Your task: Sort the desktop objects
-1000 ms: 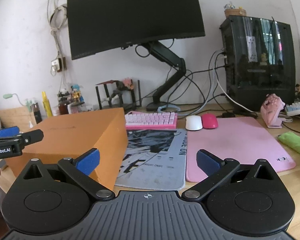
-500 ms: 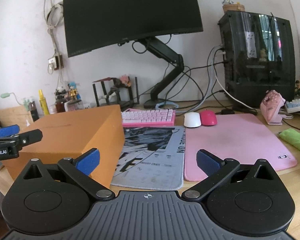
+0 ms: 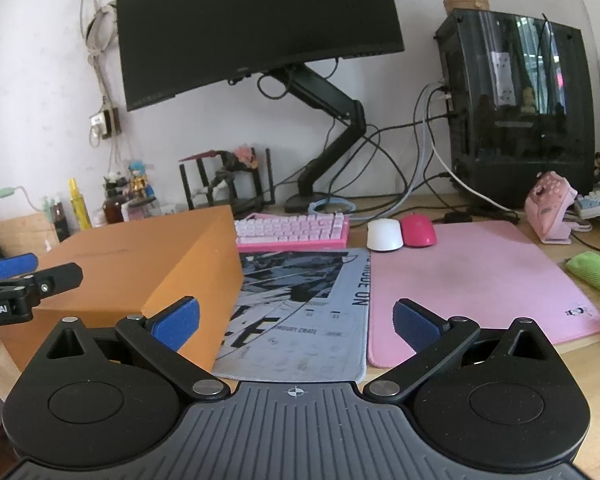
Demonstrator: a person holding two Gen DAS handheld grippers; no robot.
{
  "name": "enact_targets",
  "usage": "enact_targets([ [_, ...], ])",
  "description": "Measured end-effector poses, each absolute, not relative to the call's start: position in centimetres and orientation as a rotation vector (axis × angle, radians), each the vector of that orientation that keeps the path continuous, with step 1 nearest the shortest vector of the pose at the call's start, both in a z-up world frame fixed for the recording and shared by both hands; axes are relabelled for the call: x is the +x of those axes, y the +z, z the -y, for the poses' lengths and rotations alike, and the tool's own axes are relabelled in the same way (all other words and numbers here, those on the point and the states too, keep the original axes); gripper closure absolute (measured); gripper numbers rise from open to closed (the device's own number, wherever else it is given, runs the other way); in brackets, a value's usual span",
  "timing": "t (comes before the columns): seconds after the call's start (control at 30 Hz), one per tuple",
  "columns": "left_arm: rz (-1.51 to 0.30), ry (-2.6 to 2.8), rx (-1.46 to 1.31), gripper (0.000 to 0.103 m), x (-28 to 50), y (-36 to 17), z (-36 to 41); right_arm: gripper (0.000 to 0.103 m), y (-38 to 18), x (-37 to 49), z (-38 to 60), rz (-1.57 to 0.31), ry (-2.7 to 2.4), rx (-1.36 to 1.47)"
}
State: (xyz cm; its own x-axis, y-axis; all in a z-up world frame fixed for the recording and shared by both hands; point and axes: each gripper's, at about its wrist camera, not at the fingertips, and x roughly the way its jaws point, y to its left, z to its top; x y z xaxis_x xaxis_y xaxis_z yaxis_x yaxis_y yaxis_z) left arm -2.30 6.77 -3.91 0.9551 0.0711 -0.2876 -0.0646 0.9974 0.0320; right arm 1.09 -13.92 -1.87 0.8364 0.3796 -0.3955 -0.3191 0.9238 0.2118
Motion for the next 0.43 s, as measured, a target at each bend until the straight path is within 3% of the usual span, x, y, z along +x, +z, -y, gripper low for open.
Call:
enact_targets([
  [0.43, -0.305, 0.094, 0.041, 0.0, -1.83, -3.84, -6.55, 0.0, -2.54, 1.63, 14.53, -0.452, 0.378, 0.147],
])
